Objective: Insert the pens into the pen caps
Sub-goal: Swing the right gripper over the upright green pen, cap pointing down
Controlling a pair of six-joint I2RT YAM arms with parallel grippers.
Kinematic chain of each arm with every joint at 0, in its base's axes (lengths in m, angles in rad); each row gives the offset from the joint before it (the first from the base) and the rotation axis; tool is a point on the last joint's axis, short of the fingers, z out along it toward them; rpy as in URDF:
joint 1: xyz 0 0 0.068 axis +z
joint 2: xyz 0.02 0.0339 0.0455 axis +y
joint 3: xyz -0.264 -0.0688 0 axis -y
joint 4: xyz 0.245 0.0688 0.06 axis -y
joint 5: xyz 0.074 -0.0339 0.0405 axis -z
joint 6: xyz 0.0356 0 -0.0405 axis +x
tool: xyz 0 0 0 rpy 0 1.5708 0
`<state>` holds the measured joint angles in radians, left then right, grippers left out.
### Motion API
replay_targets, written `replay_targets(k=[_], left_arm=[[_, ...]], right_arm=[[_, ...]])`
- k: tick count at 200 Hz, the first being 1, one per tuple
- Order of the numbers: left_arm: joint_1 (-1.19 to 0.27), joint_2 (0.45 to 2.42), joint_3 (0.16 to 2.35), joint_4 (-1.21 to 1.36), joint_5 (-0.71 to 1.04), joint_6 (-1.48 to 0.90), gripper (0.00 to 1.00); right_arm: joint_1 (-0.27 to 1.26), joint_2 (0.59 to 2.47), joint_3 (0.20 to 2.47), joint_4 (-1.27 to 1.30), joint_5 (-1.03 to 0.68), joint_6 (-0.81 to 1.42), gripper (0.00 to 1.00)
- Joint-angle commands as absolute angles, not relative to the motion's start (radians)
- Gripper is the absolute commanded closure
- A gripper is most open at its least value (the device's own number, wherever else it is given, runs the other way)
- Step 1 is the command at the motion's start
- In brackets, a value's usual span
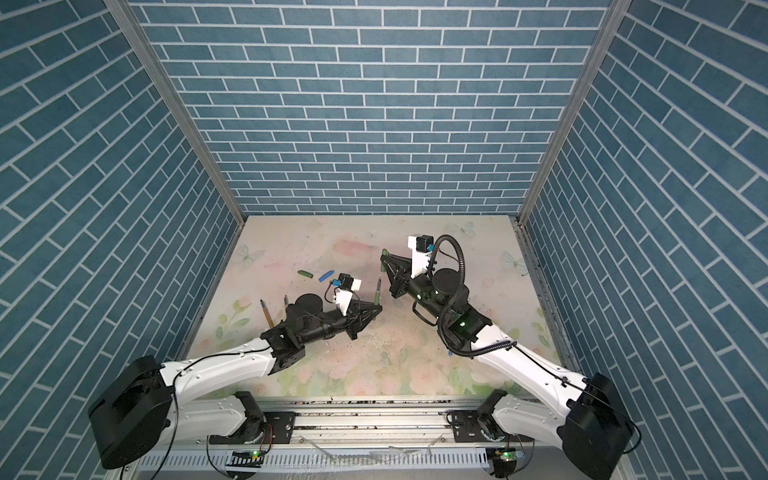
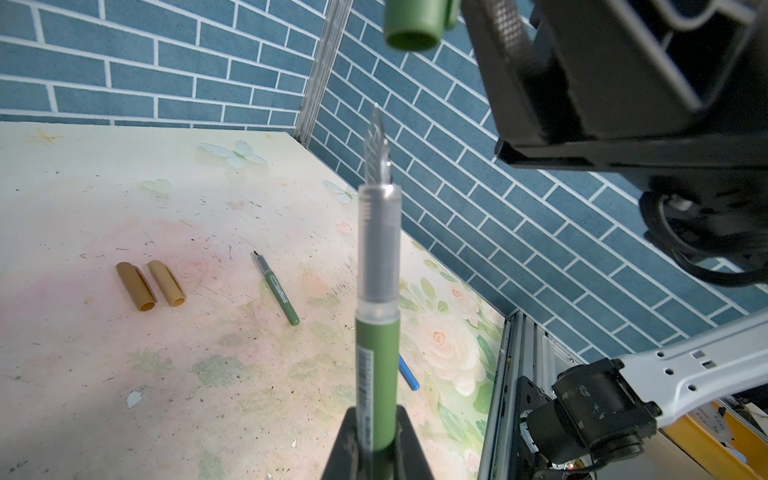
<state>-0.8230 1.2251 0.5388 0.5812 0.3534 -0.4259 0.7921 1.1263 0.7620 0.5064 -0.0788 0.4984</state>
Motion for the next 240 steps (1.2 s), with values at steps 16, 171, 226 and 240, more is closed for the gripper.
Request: replay_targets(k=[16, 171, 226, 240], left_arm=[[-0.827, 1.226, 0.564, 0.605, 0.368, -0.413, 1.00], [-0.827, 1.204, 0.546, 0.629, 0.329, -0.419, 1.00], [-0.826, 1.201, 0.541, 0.675, 0.307, -0.463, 1.00], [-0.827, 1.202, 0.545, 0.693, 0.298, -0.473, 1.00]], right_arm=[[0.800, 1.150, 0.772, 0.545, -0.118, 0.531, 0.91], [0.810, 1.146, 0.728, 0.526, -0.126, 0.561, 0.92], [0.817, 1.158, 0.716, 0.557, -0.143, 0.586, 0.92], [0.822, 1.155, 0.709, 0.557, -0.147, 0.588, 0.91]])
